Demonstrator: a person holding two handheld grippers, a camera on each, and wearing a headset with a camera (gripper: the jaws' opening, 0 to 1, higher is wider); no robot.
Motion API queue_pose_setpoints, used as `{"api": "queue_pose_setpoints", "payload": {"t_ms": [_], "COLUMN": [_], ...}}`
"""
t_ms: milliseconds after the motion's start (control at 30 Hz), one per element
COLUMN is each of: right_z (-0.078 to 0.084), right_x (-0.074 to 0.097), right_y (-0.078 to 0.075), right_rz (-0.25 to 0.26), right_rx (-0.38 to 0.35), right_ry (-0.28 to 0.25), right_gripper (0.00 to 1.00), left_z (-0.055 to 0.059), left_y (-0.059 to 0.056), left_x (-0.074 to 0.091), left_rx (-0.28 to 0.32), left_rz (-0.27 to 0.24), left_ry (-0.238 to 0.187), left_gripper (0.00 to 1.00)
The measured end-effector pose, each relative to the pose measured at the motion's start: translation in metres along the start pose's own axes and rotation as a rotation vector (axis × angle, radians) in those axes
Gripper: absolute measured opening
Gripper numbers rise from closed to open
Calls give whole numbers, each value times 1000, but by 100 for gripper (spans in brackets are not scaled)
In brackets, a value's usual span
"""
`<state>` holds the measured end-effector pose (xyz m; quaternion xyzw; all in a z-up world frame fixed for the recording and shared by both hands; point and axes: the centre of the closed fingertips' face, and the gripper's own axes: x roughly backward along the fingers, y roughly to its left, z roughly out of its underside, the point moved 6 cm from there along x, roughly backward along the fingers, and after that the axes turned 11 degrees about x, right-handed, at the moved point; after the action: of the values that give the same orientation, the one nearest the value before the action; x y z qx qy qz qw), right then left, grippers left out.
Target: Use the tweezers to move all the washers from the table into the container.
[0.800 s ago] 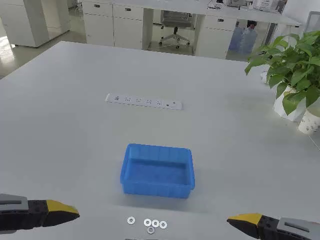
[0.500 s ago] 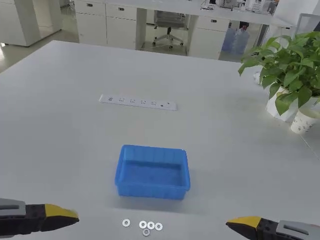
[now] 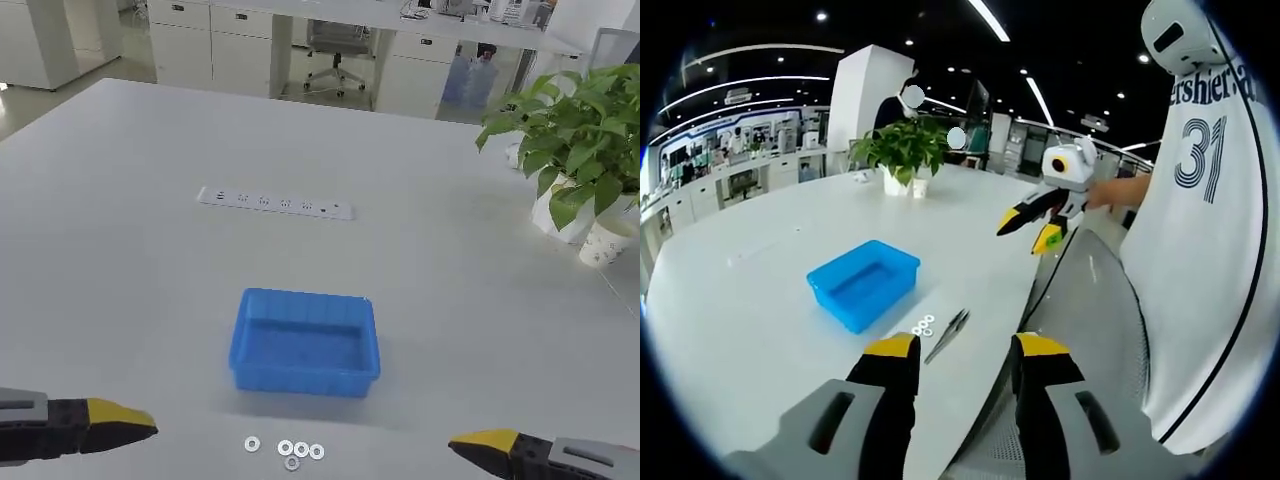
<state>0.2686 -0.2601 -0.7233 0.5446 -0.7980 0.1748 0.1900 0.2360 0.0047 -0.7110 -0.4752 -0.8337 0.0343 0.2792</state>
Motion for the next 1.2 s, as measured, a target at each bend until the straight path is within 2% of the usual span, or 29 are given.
{"api": "queue_pose_setpoints", "payload": {"t_ms": [167, 300, 333, 400, 433, 567, 667, 767, 900, 1067, 1200], "right_z": [-3, -4, -3, -3, -3, -2, -2, -2, -2, 0, 3], "right_x": [-3, -4, -5, -6, -6, -7, -7, -7, -10, -13, -18], "right_y": [0, -1, -1, 1, 1, 3, 3, 2, 2, 3, 2], "right_rz": [-6, -6, -7, -11, -14, -20, -22, -20, -27, -37, -45], "right_rx": [14, 21, 33, 38, 35, 32, 32, 30, 30, 33, 31], "right_ry": [4, 2, 15, 21, 18, 17, 19, 16, 18, 29, 38], "right_gripper": [42, 42, 42, 42, 42, 42, 42, 42, 42, 41, 41], "left_z": [-2, -4, -7, -14, -15, -16, -19, -19, -21, -9, -1], "left_y": [1, 2, 1, 1, 1, 1, 1, 2, -2, -1, -2], "left_x": [3, 5, 8, 10, 11, 11, 12, 11, 7, -3, -11], "left_rx": [4, -6, -8, -6, -5, -22, -13, -18, -29, -32, -16], "left_rz": [-15, -26, -32, -38, -35, -41, -33, -36, -10, 5, 14], "left_ry": [-22, -22, -35, -91, -97, -72, -105, -92, -94, -29, -23], "left_gripper": [42, 41, 41, 41, 41, 40, 39, 39, 39, 39, 39]}}
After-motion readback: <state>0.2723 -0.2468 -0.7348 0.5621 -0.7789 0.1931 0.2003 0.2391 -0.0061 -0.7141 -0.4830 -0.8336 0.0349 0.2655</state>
